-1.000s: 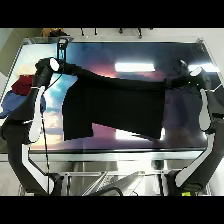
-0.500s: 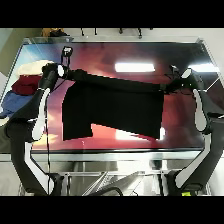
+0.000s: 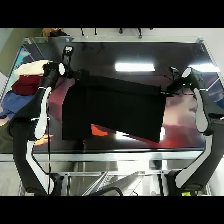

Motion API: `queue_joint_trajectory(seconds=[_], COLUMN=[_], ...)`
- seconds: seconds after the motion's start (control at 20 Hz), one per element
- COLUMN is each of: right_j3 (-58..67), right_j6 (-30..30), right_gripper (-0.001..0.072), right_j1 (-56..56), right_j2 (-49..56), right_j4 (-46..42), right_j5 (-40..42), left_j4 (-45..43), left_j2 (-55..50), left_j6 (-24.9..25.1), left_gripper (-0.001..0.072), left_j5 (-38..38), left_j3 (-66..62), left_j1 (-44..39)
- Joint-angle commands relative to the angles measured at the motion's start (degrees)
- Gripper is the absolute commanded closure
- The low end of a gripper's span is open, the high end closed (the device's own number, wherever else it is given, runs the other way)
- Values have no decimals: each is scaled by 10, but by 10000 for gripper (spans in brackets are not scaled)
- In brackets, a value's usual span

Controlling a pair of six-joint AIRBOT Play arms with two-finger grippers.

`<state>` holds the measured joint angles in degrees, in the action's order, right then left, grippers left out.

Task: Fold the shirts.

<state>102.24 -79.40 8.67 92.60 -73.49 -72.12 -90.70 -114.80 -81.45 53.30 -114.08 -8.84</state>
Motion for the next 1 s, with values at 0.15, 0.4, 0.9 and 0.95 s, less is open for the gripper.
queue_joint_trajectory(seconds=[0.15,0.4,0.9,0.95], right_j3=[0,-39,-413,-428], right_j6=[-31,-32,-9,0], right_gripper=[74,76,163,199], right_j1=[26,71,130,136], right_j2=[-87,-139,-355,-357], right_j4=[-26,-24,35,58], right_j5=[-108,-174,-106,-105], left_j4=[-6,94,234,238], left_j2=[68,170,210,210], left_j6=[-11,-20,39,44], left_gripper=[18,18,128,128], left_j5=[247,283,229,238], left_j3=[27,258,484,484], left_j1=[40,114,150,154])
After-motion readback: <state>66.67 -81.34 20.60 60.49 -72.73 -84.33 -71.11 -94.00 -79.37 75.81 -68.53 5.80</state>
